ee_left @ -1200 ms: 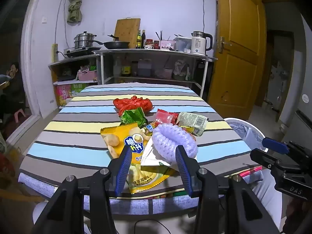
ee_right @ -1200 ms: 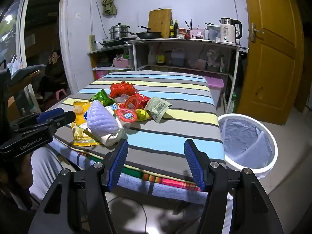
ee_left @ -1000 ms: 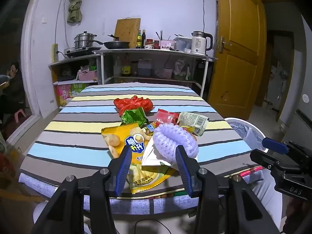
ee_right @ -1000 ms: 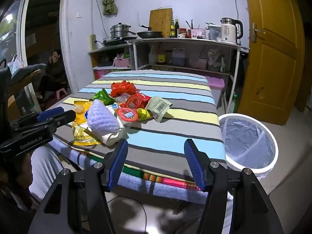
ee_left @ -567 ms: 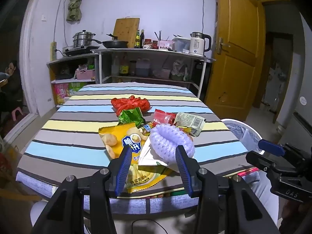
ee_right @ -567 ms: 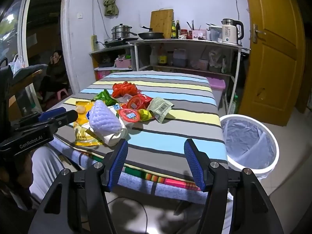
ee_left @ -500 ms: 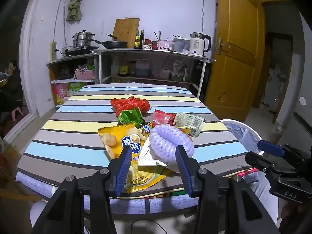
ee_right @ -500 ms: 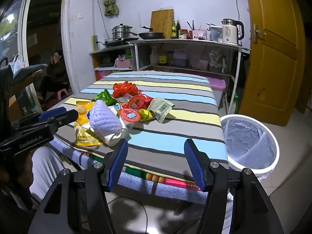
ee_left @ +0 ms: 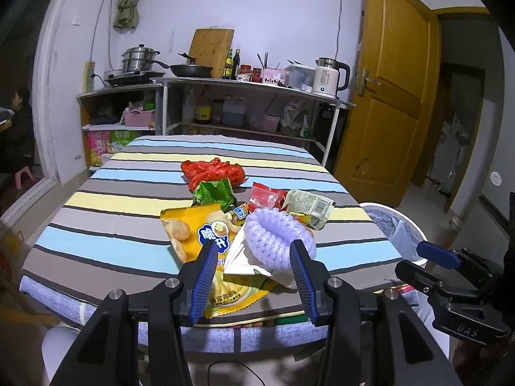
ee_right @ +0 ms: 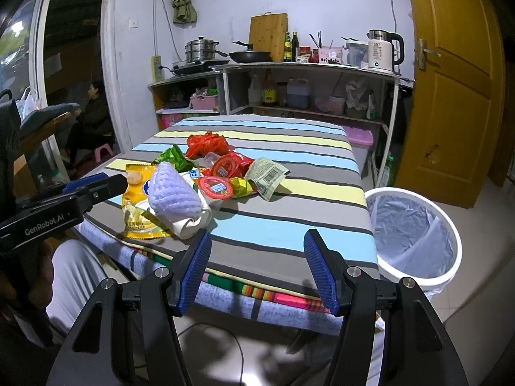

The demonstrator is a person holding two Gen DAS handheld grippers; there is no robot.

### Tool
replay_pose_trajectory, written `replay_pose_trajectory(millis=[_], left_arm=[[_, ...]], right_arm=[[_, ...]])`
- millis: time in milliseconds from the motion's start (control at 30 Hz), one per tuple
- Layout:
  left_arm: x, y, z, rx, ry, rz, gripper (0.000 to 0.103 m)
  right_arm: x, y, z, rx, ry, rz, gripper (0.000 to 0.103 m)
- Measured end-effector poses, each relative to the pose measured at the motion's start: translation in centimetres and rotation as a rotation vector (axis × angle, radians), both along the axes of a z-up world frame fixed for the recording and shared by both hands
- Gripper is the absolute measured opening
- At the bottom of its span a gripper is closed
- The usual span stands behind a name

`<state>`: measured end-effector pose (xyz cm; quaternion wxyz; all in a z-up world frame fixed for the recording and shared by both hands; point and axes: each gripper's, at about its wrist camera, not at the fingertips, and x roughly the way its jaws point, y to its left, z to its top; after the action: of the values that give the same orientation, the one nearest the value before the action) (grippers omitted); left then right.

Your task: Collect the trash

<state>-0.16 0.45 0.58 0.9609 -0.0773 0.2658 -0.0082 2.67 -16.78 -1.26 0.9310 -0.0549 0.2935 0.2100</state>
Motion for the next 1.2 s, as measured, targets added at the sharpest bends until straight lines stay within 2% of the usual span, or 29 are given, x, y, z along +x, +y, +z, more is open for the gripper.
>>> replay_pose_trajectory(millis=[1200], left_arm=[[-0.14,-0.47,0.02,0.01,0.005,-0.028,0.046]], right_arm=[[-0.01,0.01,-0.25,-0.002,0.0,0.001,0.061]])
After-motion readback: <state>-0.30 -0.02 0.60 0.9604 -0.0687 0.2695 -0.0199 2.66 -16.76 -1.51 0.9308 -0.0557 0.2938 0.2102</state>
